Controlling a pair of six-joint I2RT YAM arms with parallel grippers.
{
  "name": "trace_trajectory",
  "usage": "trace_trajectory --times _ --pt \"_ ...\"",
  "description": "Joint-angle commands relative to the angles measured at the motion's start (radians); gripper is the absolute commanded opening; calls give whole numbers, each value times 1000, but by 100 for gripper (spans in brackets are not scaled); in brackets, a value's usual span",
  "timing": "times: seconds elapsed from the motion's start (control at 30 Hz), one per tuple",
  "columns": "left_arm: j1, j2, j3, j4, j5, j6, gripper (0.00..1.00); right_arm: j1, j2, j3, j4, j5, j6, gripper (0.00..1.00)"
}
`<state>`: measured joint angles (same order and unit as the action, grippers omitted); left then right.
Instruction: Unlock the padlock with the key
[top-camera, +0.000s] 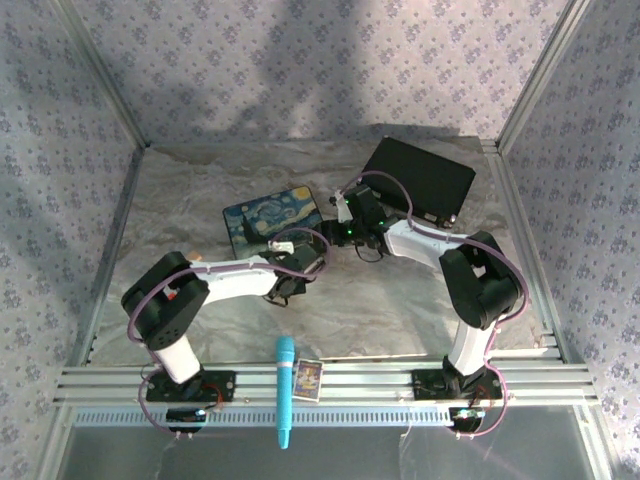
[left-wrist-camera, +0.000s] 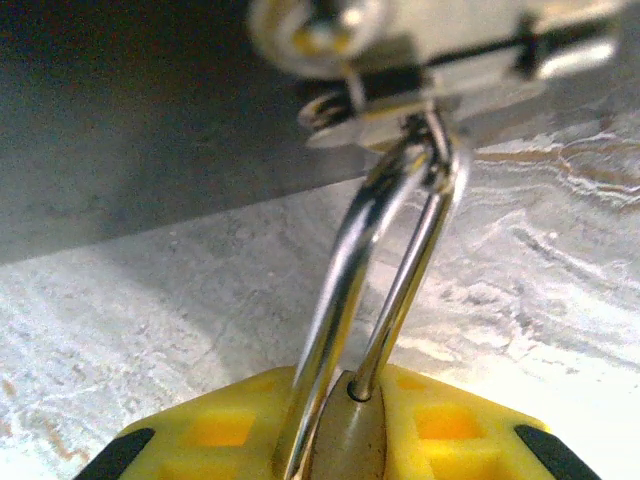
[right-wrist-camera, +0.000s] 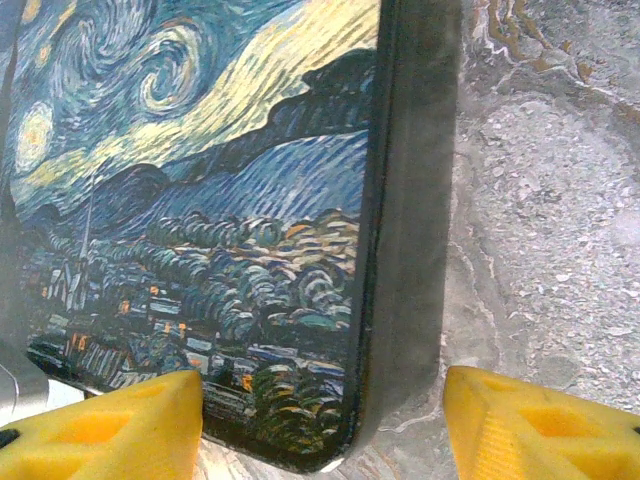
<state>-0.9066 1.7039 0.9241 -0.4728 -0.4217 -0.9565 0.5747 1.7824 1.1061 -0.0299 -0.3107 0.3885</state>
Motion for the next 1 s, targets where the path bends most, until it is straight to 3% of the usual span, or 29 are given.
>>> trace_trajectory --times 0.0,0.27,0.63,0.8,0.9,0.97 --pt "-18 26 20 -162 -81 -19 24 -10 22 -15 -43 22 11 65" --pt "-89 68 78 -197 -109 -53 29 -15 18 -39 -23 19 27 65" --pt "-142 96 137 -255 -149 -67 23 -18 21 -47 1 6 43 65" --pt "-160 102 169 -279 -156 -61 27 -18 13 -55 12 1 44 65" --pt "-160 50 135 -221 -127 -48 39 -22 -11 -60 19 13 44 66" --pt "-159 -3 114 -212 -129 -34 54 -31 -29 -50 5 10 39 67"
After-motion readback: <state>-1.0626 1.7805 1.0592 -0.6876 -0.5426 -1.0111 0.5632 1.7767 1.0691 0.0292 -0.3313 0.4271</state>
